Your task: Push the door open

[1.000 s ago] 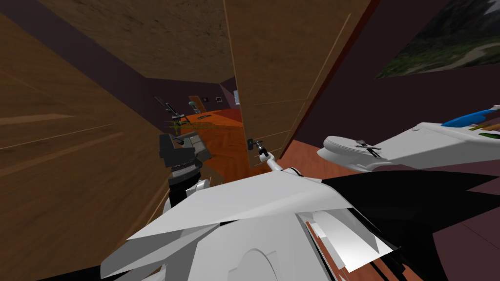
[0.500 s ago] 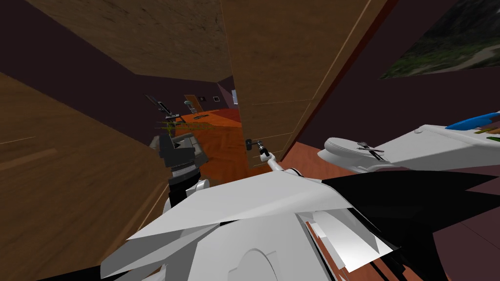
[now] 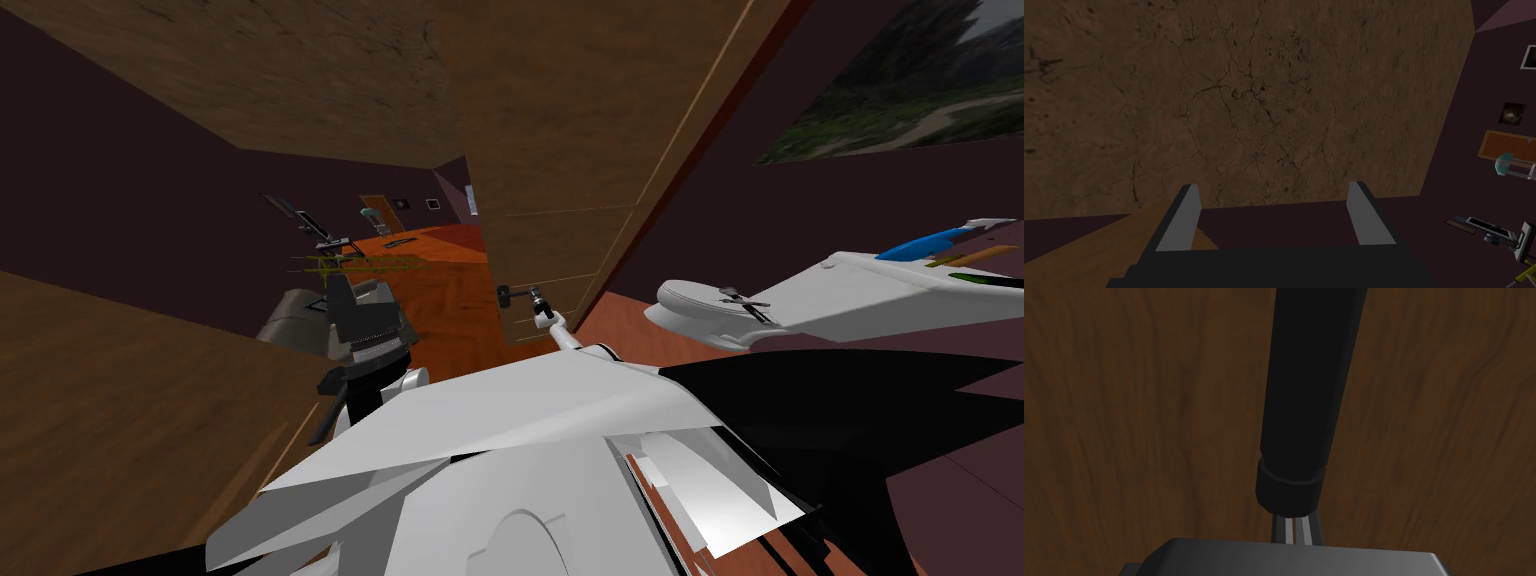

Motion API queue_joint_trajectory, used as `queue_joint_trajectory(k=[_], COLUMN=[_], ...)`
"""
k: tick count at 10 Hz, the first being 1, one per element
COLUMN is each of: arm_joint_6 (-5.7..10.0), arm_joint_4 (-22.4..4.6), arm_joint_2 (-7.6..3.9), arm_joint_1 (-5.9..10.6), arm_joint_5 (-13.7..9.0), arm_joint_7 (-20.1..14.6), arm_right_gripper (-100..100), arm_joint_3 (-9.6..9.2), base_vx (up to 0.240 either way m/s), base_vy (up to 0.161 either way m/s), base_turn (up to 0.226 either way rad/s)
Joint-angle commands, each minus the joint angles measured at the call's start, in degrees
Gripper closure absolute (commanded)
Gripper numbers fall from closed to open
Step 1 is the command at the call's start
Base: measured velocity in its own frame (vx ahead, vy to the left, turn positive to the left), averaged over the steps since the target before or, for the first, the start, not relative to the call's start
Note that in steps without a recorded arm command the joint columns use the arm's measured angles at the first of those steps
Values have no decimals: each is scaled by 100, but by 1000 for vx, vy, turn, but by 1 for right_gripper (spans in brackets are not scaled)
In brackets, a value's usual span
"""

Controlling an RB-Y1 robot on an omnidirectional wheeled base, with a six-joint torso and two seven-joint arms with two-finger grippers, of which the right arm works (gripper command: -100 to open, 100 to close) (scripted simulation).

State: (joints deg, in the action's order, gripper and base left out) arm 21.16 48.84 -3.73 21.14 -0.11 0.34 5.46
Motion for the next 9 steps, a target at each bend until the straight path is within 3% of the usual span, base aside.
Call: queue_joint_trajectory(k=[1, 6, 9], arm_joint_6=[89, 346, 529], arm_joint_4=[-173, -673, -1030], arm_joint_2=[-21, 47, 196], arm_joint_1=[114, 444, 679], arm_joint_5=[-125, -486, -745], arm_joint_7=[178, 694, 1062], arm_right_gripper=[-100, -100, -100], arm_joint_3=[94, 366, 560], base_vx=[-7, -171, -135], base_vy=[13, 1, 30], base_turn=[22, 72, 65])
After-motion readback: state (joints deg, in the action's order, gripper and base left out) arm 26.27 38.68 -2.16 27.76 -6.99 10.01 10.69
